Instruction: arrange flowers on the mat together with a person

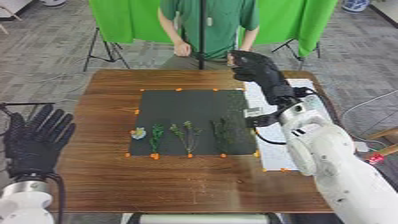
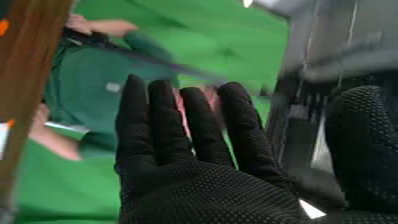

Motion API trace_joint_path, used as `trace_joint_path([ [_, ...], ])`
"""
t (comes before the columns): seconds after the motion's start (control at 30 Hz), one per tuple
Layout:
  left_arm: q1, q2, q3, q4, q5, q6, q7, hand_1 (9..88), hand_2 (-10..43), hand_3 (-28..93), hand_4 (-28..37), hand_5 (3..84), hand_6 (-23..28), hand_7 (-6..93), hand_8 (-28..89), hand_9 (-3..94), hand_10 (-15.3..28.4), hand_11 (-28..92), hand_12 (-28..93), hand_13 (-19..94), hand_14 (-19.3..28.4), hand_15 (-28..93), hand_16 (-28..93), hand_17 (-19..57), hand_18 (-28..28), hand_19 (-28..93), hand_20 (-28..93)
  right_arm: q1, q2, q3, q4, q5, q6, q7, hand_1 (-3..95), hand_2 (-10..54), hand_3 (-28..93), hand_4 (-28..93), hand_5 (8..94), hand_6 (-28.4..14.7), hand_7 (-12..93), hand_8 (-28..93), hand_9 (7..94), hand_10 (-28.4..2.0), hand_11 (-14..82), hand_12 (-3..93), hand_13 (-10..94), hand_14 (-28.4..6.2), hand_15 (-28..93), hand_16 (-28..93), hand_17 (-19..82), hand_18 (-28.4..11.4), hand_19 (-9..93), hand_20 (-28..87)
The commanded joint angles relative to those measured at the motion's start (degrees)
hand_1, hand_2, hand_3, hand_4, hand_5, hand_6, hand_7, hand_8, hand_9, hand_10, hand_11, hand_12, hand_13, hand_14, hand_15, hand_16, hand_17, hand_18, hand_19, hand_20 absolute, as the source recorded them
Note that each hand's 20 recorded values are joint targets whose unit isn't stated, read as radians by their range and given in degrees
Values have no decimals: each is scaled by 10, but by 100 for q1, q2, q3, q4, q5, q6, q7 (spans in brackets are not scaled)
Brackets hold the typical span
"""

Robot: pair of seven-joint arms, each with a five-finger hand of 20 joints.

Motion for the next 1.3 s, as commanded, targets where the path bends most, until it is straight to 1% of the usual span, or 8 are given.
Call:
trace_joint_path([
  [0.03, 159, -58, 11, -44, 65, -134, 96, 213, 168, 652, -283, 456, 90, 117, -84, 388, 156, 165, 92, 278, 157, 297, -60, -60, 163, 375, 136, -1210, 123, 977, 31, 1413, 6, -664, 141, 104, 718, -232, 355, -51, 90, -67, 340, -148, 25, 166, 275, -150, 101, 251, 114, -166, 353, 139],
  [0.2, 313, -113, -45, -96, 39, -81, 173, 215, 166, 656, -283, 454, 89, 117, -85, 388, 156, 165, 92, 278, 156, 296, -59, -60, 162, 374, 137, -1848, 3, 1480, -200, 1590, 129, -868, 121, 99, 722, -229, 351, -45, 83, -67, 334, -142, 22, 161, 273, -144, 67, 259, 97, -173, 346, 139],
  [0.53, 259, -119, -46, -68, 39, -83, 152, 208, 165, 669, -283, 451, 86, 121, -87, 386, 155, 164, 92, 277, 156, 296, -58, -60, 162, 372, 139, -2635, -10, 2211, -491, 1761, 209, -1072, 117, 97, 727, -226, 354, -42, 82, -65, 335, -140, 24, 157, 275, -145, 54, 277, 96, -175, 339, 141],
  [1.0, 203, -86, -13, -49, -32, -65, 124, 216, 170, 652, -283, 447, 87, 120, -86, 384, 155, 166, 93, 279, 158, 302, -55, -62, 163, 373, 144, -3400, -388, 2944, -703, 1645, -599, -1131, 119, 103, 725, -226, 352, -43, 80, -65, 323, -146, 21, 157, 274, -146, 48, 284, 97, -174, 335, 142],
  [1.07, 216, -100, -30, -28, 33, -143, 53, 216, 170, 653, -283, 447, 87, 120, -86, 385, 155, 166, 93, 279, 158, 304, -55, -62, 163, 372, 144, -3421, -413, 2982, -712, 1627, -643, -1123, 119, 103, 725, -225, 352, -43, 80, -64, 323, -146, 21, 157, 276, -148, 48, 285, 96, -174, 336, 142],
  [1.13, 209, -105, -50, 22, 176, -322, -61, 211, 171, 658, -283, 447, 86, 120, -87, 385, 155, 167, 94, 280, 158, 304, -57, -62, 163, 371, 145, -3441, -399, 2983, -720, 1619, -646, -1100, 121, 104, 725, -225, 352, -43, 80, -64, 322, -145, 21, 157, 276, -148, 48, 286, 96, -174, 336, 143],
  [1.17, 211, -113, -55, 23, 209, -344, -100, 208, 171, 661, -283, 446, 86, 121, -86, 385, 154, 166, 93, 280, 158, 303, -57, -62, 163, 370, 144, -3211, -244, 2685, -655, 1626, -405, -1051, 121, 104, 725, -225, 350, -43, 80, -64, 322, -147, 21, 158, 277, -150, 48, 286, 96, -174, 337, 143],
  [1.3, 236, -134, -39, 4, 153, -302, -71, 205, 166, 673, -283, 444, 85, 120, -87, 382, 153, 163, 93, 278, 157, 299, -57, -62, 163, 366, 143, -2857, -132, 2320, -563, 1641, -163, -934, 123, 104, 726, -223, 342, -45, 79, -63, 321, -152, 20, 158, 284, -152, 50, 287, 96, -175, 340, 143],
])
